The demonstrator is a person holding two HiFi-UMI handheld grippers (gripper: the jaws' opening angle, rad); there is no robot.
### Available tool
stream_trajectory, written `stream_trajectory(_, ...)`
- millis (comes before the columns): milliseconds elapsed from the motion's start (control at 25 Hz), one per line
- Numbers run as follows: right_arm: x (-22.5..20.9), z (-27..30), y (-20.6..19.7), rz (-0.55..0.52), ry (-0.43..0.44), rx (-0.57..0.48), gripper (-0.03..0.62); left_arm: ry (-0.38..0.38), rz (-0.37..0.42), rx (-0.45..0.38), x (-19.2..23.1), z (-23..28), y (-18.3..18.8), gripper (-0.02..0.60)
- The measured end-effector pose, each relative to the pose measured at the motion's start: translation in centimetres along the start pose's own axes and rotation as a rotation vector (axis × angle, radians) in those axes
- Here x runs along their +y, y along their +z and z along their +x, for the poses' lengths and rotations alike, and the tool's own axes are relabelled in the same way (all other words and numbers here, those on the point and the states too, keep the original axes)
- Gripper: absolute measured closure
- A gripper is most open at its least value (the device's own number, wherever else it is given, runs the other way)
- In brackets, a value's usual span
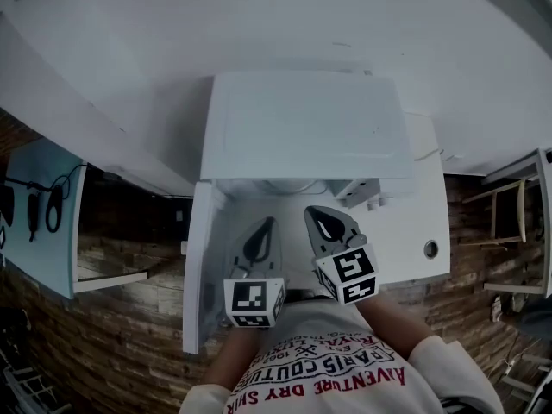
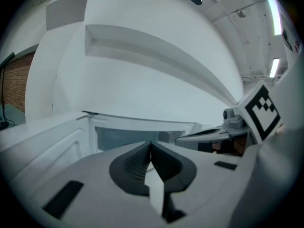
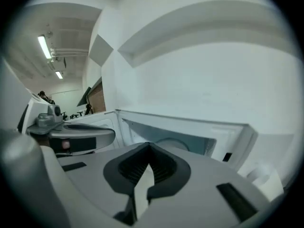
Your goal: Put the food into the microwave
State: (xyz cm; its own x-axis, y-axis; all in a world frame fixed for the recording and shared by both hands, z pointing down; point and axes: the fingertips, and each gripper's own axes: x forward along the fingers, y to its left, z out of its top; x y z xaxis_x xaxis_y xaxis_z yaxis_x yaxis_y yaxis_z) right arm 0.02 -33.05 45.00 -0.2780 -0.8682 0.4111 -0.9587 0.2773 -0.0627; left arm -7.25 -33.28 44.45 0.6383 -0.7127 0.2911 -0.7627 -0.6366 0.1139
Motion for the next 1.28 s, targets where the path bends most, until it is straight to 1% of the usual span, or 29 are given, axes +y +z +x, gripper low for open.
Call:
stream_trajectory(240,-0.1,-5.1,4.9,-0.034,-0.030,-0.205,0.582,-0.031,0.070,-0.118,-2.3,-1.6,5.2,0.575)
stream_trajectory(360,-0.2,-7.2,6.1,-0.052,-0.058,-0.282,0.582,-0.051,0.088,-0.192,-3.4,-2.9,7.6,0.575)
stream_trajectory(480,-0.5,-8.5,6.4,-0.034,-0.088,-0.341,0.582,-0.080,0.113,-0.237,-4.5,-4.0,9.1,0.575)
stream_trajectory(600,-0.6,-9.4,6.4,-0.027,-0.108,-0.364,0.583,-0.092,0.152,-0.258,-5.2,-4.9,9.7,0.575)
stream_trajectory(720,-0.6,-10.1,6.6,-0.035,-0.121,-0.377,0.583,-0.098,0.168,-0.266,-5.4,-5.4,9.8,0.575)
stream_trajectory(1160,0.5,-9.8,6.6,-0.021,-0.093,-0.373,0.583,-0.053,0.162,-0.275,-3.9,-6.8,9.6,0.575)
stream_trajectory(1280,0.5,-9.7,6.5,-0.007,-0.092,-0.369,0.583,-0.054,0.148,-0.269,-3.6,-6.8,9.4,0.575)
